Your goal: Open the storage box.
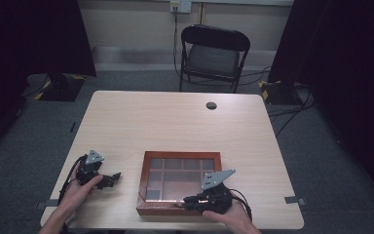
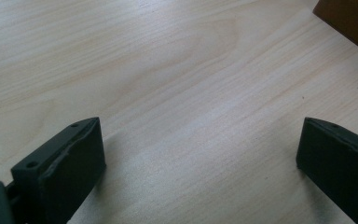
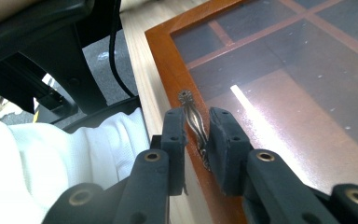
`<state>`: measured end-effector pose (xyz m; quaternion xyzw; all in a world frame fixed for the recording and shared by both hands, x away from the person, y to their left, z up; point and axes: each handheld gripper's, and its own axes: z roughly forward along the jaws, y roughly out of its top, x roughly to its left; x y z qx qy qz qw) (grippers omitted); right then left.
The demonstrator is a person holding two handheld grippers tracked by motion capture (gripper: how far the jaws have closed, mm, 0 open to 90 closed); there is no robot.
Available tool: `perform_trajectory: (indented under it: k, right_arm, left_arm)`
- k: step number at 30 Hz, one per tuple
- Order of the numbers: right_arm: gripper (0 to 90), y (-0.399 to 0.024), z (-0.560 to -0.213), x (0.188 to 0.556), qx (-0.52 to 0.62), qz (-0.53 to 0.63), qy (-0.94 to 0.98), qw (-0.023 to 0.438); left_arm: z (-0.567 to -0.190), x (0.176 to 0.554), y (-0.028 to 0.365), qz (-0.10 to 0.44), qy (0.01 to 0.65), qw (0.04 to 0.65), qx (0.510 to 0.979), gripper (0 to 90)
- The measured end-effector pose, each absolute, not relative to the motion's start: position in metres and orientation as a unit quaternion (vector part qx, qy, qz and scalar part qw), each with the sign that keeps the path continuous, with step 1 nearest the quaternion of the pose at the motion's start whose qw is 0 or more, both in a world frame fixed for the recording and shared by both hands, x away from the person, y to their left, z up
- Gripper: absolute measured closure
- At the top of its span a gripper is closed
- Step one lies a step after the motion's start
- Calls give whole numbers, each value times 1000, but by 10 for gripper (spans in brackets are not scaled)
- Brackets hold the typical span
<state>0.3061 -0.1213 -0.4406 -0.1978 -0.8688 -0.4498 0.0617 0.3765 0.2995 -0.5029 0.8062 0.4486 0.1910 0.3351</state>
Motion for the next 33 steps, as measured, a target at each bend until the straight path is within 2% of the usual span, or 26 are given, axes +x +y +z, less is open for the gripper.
perform_trajectory:
  k: [6, 19, 33]
  right_arm:
    - [800, -118, -444, 310, -198, -448, -870, 58]
    - [792, -116, -445, 311, -185, -451, -871, 60]
    - [822, -105, -444, 311, -176, -448, -875, 56]
  left_arm:
    - [-503, 376, 299, 191, 449, 336, 806, 3]
    - [-503, 376, 300, 191, 449, 335, 806, 3]
    - [-503, 376, 299, 190, 449, 336, 806, 2]
